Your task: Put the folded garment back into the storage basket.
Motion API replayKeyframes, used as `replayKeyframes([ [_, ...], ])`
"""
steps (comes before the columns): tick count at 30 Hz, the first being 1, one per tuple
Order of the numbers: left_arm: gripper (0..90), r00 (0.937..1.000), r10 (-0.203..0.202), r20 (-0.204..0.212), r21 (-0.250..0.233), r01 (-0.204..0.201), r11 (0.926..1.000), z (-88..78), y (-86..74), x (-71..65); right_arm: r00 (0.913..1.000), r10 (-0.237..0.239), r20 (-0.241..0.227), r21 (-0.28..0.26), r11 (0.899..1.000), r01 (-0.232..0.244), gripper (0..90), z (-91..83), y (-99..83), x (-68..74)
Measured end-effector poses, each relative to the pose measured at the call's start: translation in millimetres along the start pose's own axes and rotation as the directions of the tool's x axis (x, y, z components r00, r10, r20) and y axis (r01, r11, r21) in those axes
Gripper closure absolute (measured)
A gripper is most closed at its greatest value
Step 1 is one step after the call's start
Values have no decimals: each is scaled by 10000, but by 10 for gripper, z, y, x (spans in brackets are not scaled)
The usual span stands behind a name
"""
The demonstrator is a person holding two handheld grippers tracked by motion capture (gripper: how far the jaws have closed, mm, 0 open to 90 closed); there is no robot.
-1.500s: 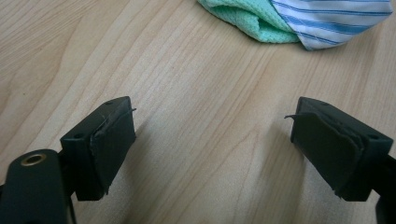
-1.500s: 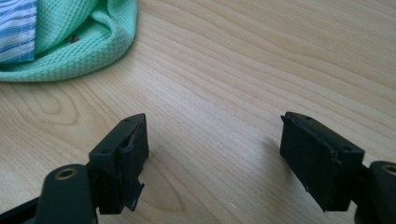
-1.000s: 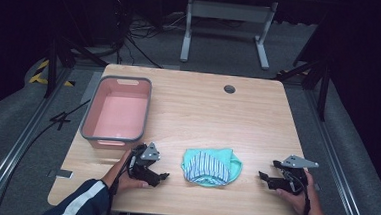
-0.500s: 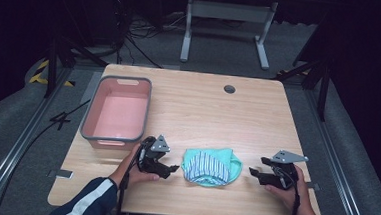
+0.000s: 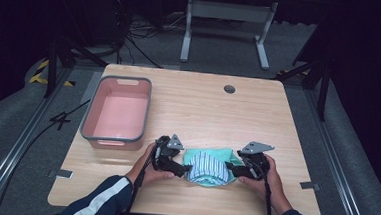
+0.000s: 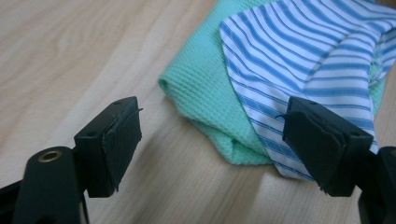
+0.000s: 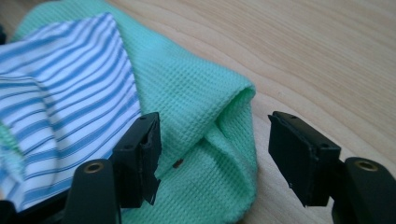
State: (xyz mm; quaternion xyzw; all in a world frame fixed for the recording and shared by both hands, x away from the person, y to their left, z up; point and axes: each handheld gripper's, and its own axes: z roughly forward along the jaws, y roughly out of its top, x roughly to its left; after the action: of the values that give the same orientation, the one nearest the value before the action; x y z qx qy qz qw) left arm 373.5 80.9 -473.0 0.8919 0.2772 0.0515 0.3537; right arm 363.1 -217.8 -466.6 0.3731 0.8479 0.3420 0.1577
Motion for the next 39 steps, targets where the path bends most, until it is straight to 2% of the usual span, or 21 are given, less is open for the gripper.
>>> replayKeyframes([
  [3,164,9997,165,-206,49,-164,9999,46,-14,-17,9999,137,21,292,9995,-138,339,65,-20,0],
  [6,156,9991,222,-374,121,-218,9997,44,-18,-21,9997,240,-14,274,9993,-240,349,70,-29,-2],
  [8,151,9982,36,-599,112,-30,9999,43,-24,-27,9992,237,-311,309,9993,-227,378,68,-40,2],
  [10,150,9977,83,-669,179,-71,9998,31,-30,-19,9992,199,-350,420,9989,-184,383,55,-40,12],
  [14,148,9970,21,-768,286,1,9996,32,-17,-26,9993,239,-296,533,9983,-223,478,33,-33,63],
  [15,154,9978,18,-666,325,4,9995,30,-5,-30,9992,250,-310,597,9980,-231,513,28,-25,76],
  [16,200,9984,57,-555,347,-38,9994,21,8,-39,9990,207,-388,622,9979,-182,564,25,-18,89],
  [19,467,9997,185,-152,297,-180,9994,-7,20,-59,9984,243,-512,711,9973,-207,683,15,-7,135],
  [24,700,9981,79,604,287,-96,9995,-9,33,-11,9974,428,-583,704,9968,-387,761,7,-13,157],
  [26,755,9966,65,823,337,-93,9994,0,49,-8,9965,470,-688,684,9968,-423,789,4,-18,150],
  [28,794,9968,311,740,383,-340,9987,5,74,-20,9964,484,-695,695,9966,-436,821,-8,-18,153],
  [31,805,9976,416,557,444,-441,9980,-8,137,-48,9970,463,-623,723,9965,-418,834,-35,-13,140],
  [33,812,9957,782,486,419,-803,9959,-28,186,-57,9969,505,-605,639,9969,-466,835,-62,-6,128],
  [34,812,9957,786,496,455,-808,9957,-34,203,-68,9970,511,-587,604,9970,-476,835,-84,4,121],
  [36,814,9932,1099,377,589,-1120,9920,-42,270,-85,9972,477,-569,485,9978,-450,836,-139,36,120],
  [39,815,9912,1256,409,485,-1275,9906,-82,352,-96,9978,429,-514,204,9989,-419,838,-227,87,117],
])
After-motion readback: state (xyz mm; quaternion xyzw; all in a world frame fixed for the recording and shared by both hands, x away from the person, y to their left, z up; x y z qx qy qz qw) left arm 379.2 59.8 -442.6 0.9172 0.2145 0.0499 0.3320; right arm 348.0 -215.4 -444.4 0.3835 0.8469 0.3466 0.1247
